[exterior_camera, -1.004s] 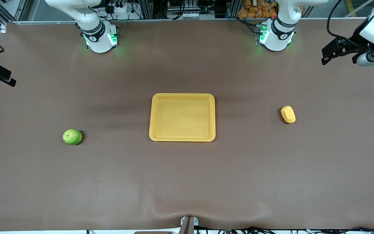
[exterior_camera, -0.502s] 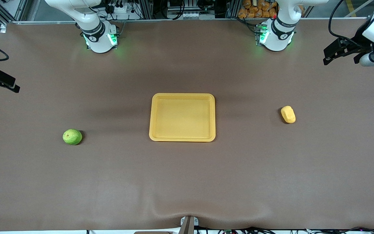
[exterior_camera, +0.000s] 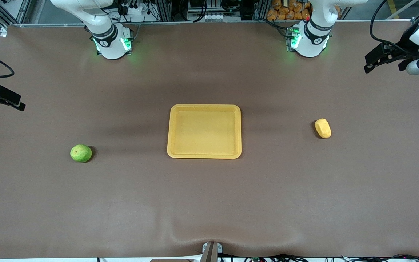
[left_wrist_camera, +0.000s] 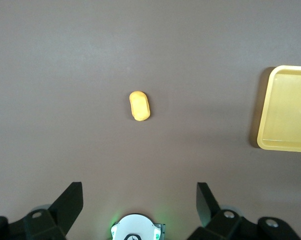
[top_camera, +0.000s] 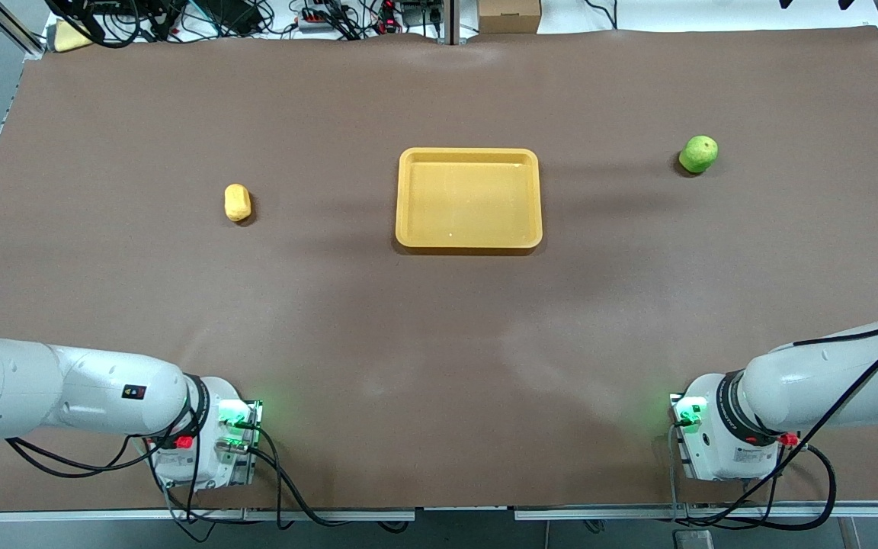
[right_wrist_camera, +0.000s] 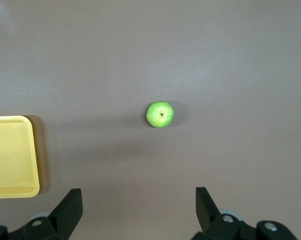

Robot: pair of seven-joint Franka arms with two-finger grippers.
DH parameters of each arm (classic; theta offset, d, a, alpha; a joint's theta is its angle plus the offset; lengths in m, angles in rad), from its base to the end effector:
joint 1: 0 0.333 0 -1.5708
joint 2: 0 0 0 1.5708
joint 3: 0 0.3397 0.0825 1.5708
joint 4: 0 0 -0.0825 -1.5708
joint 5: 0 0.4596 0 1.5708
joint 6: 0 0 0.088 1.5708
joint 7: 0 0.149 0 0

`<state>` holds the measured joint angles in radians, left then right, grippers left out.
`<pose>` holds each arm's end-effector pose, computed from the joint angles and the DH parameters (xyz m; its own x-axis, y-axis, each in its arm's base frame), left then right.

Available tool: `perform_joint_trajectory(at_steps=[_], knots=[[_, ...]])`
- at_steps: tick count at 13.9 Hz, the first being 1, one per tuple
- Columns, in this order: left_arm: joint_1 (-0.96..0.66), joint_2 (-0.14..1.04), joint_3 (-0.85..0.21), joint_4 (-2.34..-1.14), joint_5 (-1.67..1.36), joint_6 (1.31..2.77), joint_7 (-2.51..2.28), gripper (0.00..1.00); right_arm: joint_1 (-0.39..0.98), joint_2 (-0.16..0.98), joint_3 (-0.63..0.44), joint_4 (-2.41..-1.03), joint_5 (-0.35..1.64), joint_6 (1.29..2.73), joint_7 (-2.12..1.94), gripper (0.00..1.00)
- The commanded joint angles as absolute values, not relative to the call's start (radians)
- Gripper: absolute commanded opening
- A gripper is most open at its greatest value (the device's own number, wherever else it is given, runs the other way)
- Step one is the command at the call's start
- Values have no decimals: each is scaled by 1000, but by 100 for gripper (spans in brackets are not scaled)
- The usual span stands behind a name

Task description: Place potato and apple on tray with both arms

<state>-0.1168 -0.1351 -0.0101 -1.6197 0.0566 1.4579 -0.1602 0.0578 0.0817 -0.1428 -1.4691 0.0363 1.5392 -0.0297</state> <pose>0.5672 -0.0637 0.6514 0.9991 0.0395 -0.0170 0.0384 -0.9974 -0.0612 0.6522 -0.0465 0.6071 0.9985 -0.0538 -0.0100 -0.0540 -0.9982 -0.0250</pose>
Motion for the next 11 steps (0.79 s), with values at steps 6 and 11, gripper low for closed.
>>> perform_joint_trajectory(at_steps=[6, 11], knots=[[-110, -144, -11, -1681, 58, 1483, -166, 100, 58, 103, -143, -1440, 54, 1546, -29, 100], [-77, -184, -12, -1854, 64, 1635, -166, 100, 61, 104, -143, -1442, 54, 1568, -29, 100]])
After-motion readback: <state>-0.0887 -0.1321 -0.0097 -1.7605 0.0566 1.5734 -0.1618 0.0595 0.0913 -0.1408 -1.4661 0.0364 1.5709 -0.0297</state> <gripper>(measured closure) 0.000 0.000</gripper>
